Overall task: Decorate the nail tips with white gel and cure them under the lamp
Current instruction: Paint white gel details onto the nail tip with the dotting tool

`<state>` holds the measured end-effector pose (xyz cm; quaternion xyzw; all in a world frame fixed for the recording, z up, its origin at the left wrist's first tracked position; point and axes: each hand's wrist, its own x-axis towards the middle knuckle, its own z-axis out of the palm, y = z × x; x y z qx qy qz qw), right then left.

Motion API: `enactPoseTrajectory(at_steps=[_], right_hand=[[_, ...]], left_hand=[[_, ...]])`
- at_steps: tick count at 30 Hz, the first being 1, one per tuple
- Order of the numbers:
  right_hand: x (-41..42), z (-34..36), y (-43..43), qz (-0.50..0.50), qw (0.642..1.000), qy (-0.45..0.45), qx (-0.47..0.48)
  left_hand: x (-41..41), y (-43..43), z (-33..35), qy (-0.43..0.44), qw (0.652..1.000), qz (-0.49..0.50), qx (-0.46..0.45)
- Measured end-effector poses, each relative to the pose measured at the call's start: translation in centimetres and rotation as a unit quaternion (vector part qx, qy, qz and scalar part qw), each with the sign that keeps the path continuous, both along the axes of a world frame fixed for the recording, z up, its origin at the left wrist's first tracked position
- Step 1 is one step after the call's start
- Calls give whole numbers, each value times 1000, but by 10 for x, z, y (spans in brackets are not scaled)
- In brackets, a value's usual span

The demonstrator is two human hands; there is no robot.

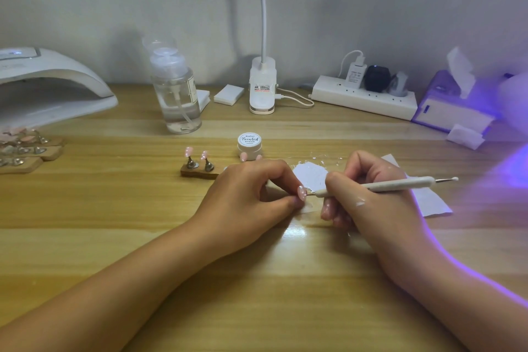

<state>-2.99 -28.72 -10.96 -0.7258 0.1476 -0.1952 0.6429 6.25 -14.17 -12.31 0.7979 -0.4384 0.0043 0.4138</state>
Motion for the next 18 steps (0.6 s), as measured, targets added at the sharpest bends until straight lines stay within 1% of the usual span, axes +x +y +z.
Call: enactPoseTrajectory(at_steps=[13,18], right_hand=[[0,-1,0,5,1000,4,-8],[0,-1,-2,-14,999,-19,31]], left_hand=[[-1,0,1,1,1000,-8,-6],[-1,1,1,2,1000,-11,-9]])
